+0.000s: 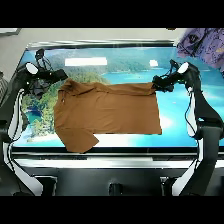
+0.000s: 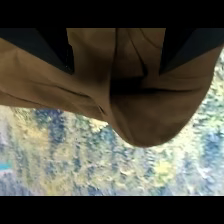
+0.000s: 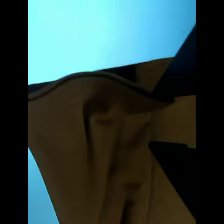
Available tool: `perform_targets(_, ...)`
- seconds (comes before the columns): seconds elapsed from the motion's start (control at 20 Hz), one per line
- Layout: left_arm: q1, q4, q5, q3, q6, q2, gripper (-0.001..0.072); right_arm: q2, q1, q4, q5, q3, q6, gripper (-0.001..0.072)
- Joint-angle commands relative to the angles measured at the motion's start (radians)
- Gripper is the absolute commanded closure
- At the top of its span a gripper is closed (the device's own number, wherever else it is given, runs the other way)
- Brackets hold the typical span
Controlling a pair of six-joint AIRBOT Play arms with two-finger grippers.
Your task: Fold the clothes and pants, and hang the long-sleeved shirts on hangers.
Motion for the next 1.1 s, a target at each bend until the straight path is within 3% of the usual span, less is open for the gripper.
perform_targets(0.0, 0.047, -0.006, -0.187, 0.052, -0.035, 0.035, 0.0094, 0.059, 0.0, -0.022, 0.118, 0.001, -0.111, 0.0279)
perform_targets(0.05, 0.073, -0.006, -0.229, 0.053, -0.036, 0.072, 0.0094, 0.101, -0.002, -0.064, 0.16, 0.0, -0.161, 0.0281)
perform_targets(0.3, 0.252, 0.009, -0.421, -0.095, -0.034, 0.306, 0.0095, 0.332, -0.176, 0.093, 0.241, -0.159, -0.269, 0.029)
perform_targets(0.35, 0.287, 0.009, -0.418, -0.19, -0.034, 0.37, 0.0095, 0.386, -0.23, 0.116, 0.24, -0.256, -0.274, 0.0286)
perform_targets(0.5, 0.356, 0.008, -0.373, -0.484, -0.035, 0.554, 0.0095, 0.539, -0.382, 0.139, 0.235, -0.613, -0.323, 0.0157)
perform_targets(0.7, 0.37, 0.013, -0.316, -0.741, -0.035, 0.701, 0.0095, 0.594, -0.465, 0.211, 0.191, -0.933, -0.394, 0.0157)
perform_targets(1.05, 0.368, 0.013, -0.299, -0.783, -0.039, 0.696, 0.0095, 0.587, -0.449, 0.267, 0.089, -1.157, -0.488, 0.0157)
